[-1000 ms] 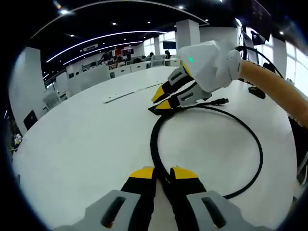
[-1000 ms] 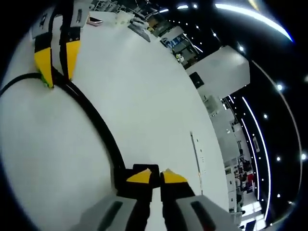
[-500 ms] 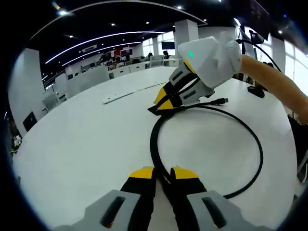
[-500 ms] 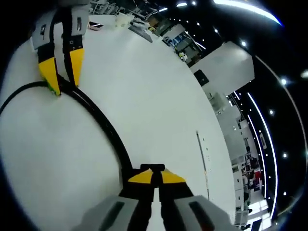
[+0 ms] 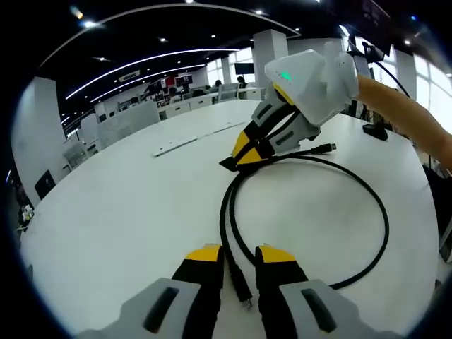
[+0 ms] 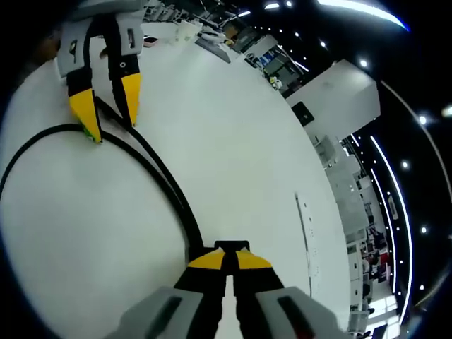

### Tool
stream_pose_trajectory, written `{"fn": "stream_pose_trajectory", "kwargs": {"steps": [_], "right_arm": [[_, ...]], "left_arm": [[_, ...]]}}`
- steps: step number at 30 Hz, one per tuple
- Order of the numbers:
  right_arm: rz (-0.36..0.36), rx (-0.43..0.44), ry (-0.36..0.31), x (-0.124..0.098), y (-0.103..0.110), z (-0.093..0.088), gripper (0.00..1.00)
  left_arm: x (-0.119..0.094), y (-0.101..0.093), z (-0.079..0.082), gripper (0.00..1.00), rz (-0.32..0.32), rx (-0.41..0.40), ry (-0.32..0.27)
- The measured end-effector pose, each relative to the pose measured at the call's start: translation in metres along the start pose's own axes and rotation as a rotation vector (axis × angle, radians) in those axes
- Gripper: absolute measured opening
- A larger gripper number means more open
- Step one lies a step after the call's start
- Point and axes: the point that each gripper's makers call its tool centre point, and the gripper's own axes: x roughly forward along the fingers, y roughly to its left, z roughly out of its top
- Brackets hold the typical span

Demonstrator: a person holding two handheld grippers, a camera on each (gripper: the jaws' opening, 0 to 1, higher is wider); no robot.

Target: Find the charging cable on the desk, coil it up and secure with Velcro.

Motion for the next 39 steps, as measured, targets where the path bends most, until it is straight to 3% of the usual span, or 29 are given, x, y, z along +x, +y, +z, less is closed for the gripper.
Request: {"fn": "stream_pose_trajectory", "kwargs": {"steps": [7,12,22,35,39], "right_arm": [[0.120,0.064,0.037,0.002,-0.002,-0.003,0.10],[0.197,0.106,0.050,0.004,-0.004,-0.004,0.09],[0.240,0.057,0.093,0.006,0.002,-0.002,0.07],[0.228,-0.003,0.142,0.006,0.005,-0.002,0.05],[0.262,-0.010,0.168,0.001,0.006,-0.002,0.06]], "left_arm": [[-0.004,0.009,0.007,0.15,0.045,0.014,-0.039],[-0.007,0.008,0.014,0.15,0.026,-0.009,-0.075],[-0.005,0.007,0.013,0.15,0.024,-0.010,-0.075],[-0.005,0.013,0.014,0.14,0.032,0.005,-0.071],[-0.007,0.012,0.014,0.14,0.032,0.003,-0.077]]}}
